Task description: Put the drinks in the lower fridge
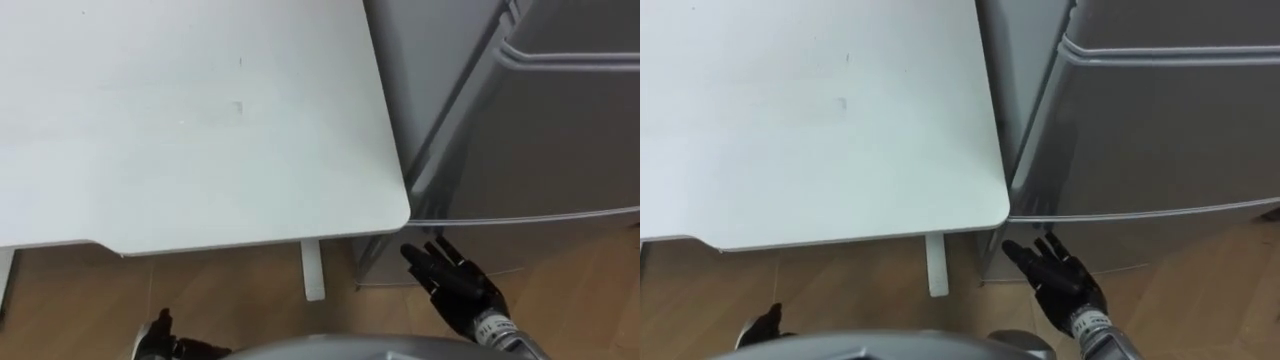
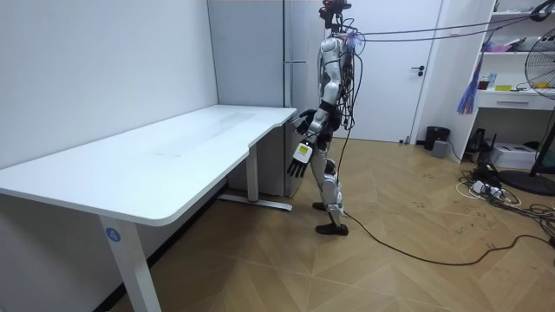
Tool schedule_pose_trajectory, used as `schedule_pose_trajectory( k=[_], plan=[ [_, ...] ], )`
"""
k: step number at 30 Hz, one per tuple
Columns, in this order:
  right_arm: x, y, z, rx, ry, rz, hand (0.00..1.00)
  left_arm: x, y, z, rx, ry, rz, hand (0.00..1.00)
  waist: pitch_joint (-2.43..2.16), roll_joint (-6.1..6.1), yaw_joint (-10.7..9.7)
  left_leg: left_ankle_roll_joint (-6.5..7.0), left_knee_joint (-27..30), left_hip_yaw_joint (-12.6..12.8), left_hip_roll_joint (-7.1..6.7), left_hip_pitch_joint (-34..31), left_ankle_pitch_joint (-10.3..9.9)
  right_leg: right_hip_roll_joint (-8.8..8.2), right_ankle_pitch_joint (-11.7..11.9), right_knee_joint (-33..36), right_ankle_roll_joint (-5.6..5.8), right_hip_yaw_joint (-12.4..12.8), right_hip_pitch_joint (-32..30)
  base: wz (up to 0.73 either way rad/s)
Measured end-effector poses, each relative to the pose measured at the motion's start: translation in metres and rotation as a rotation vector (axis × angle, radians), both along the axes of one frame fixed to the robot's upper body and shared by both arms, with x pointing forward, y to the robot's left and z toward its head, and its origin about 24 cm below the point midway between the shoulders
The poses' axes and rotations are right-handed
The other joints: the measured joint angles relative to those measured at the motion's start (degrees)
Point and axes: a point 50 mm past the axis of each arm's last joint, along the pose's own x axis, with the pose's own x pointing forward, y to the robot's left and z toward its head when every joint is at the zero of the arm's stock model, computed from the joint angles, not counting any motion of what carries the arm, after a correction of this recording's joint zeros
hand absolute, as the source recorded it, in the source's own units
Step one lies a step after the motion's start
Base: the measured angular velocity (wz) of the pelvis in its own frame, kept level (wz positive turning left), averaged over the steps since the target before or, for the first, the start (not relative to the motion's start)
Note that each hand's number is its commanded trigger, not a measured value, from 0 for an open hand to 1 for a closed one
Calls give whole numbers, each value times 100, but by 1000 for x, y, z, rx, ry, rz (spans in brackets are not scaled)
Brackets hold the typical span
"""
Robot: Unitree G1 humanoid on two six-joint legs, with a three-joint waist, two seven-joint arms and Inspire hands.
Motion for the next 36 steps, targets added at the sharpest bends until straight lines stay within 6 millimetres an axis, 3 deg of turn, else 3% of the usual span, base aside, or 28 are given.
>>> schedule_pose_trajectory(
  k=[10, 13, 16, 18, 21, 26, 30, 36],
  plan=[
    [-1, -4, -4, -100, 35, 131, 0, -6, 3, 0, 8, 17, 11, 0, 3, -59, -1, 0, -20, -32, 4, 28, 0, -11, 3, -65, -1, -115, 68, 2],
    [-10, -9, -16, -150, 127, 186, 0, -9, 3, -1, 8, 26, 13, 0, 24, -104, -12, 0, -22, -45, -8, 57, 0, -49, -9, -82, 17, -214, 131, 14],
    [-26, -17, -26, -181, 237, 199, 0, -13, 4, -2, 10, 26, 32, 0, -2, -115, 9, 24, -29, -137, -41, -19, 16, -78, -8, -152, 32, -317, 131, 20],
    [-44, -22, -32, -192, 327, 186, 0, -21, 5, -3, 27, 50, 52, 0, -5, -127, 16, 33, -31, -247, -71, -6, 22, -104, -27, -163, 62, -396, 203, 23],
    [-57, -25, -36, -225, 403, 217, 0, -29, 10, -3, 46, 77, 74, 0, -1, -178, 102, 35, -44, -289, -86, 6, 23, -118, -31, -162, 69, -398, 214, 2],
    [-61, -24, -40, -234, 464, 221, 0, -41, 11, -5, 55, 136, 61, 0, 15, -262, 164, 36, -39, -319, -100, 75, 22, -132, -34, -178, 81, -433, 316, 6],
    [-65, -26, -41, -244, 501, 195, 0, -56, 11, -7, 59, 232, 45, 0, 10, -248, 160, 47, -26, -446, -135, 94, 27, -180, -52, -256, 110, -491, 418, 18],
    [-71, -29, -41, -243, 537, 149, 0, -62, 14, -6, 58, 278, 44, 0, 2, -210, 158, 88, -26, -464, -194, 97, 52, -258, -77, -240, 151, -544, 465, 7]
  ],
)
